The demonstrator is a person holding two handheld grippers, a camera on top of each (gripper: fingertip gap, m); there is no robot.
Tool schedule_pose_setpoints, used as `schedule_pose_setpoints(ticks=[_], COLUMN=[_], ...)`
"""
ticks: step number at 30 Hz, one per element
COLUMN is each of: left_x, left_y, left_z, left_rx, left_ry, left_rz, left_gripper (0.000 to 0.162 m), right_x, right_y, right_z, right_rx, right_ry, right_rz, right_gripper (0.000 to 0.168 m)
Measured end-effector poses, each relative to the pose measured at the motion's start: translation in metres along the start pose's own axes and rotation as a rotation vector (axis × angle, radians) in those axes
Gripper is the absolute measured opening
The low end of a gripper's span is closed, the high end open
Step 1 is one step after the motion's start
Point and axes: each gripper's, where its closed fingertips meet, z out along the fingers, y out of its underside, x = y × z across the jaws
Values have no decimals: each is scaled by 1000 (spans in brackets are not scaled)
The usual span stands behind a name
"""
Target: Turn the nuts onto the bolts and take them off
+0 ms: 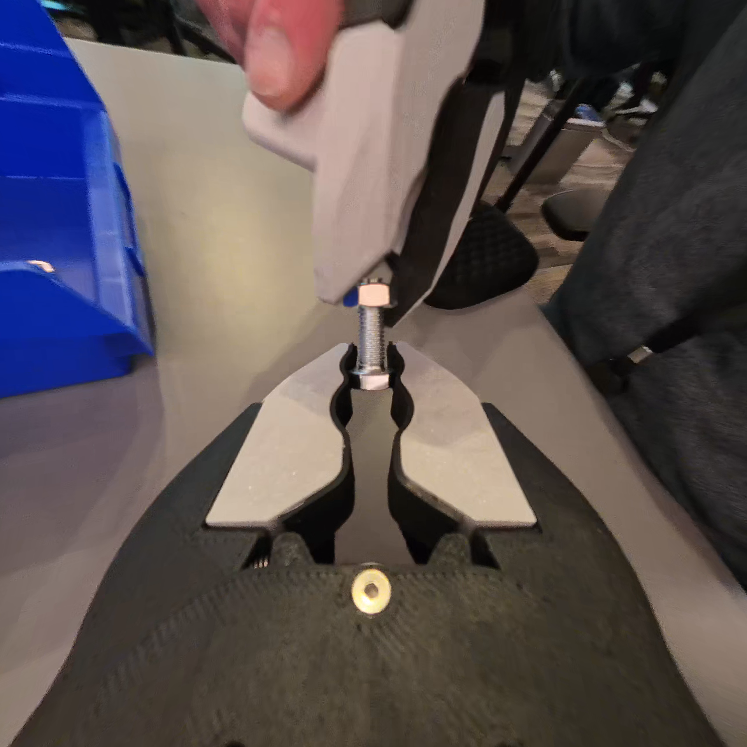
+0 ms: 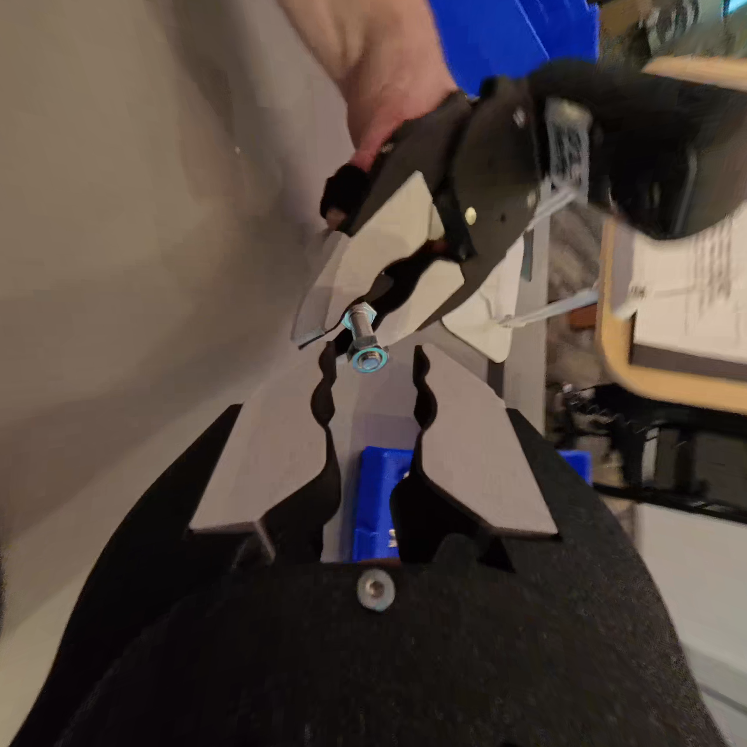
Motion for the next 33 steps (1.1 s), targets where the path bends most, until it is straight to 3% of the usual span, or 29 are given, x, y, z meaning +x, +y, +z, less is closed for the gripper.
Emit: schedule_pose_setpoints(ticks=[4, 7, 10, 16, 21, 25, 31, 33], left_x=[-28, -51, -62, -66, -67, -57, -21, 3], left_y=[-5, -6, -4, -6, -8, -5, 2, 3], left_z=[-10, -17, -18, -7, -8, -2, 12, 15], left_rx=[-33, -94, -201, -292, -270, -245, -128, -73], left_ry=[-264, -494, -679, -831, -832, -694, -262, -18], left_rz=[91, 178, 304, 420, 399, 332, 103, -11], left_gripper=[15, 15, 15, 15, 15, 15, 15, 15], right_x=[20, 19, 15, 3, -1, -5, -16, -21], right_y=[11, 21, 28, 34, 32, 29, 18, 11], right_z=[-12, -14, -10, 4, 7, 6, 2, 0], right_rx=[104, 208, 318, 363, 326, 255, 105, 43], right_ry=[16, -86, -171, -233, -203, -178, -85, -34], right_rz=[478, 915, 1212, 1388, 1280, 1039, 377, 58], right_gripper=[41, 37, 36, 25, 19, 19, 19, 18])
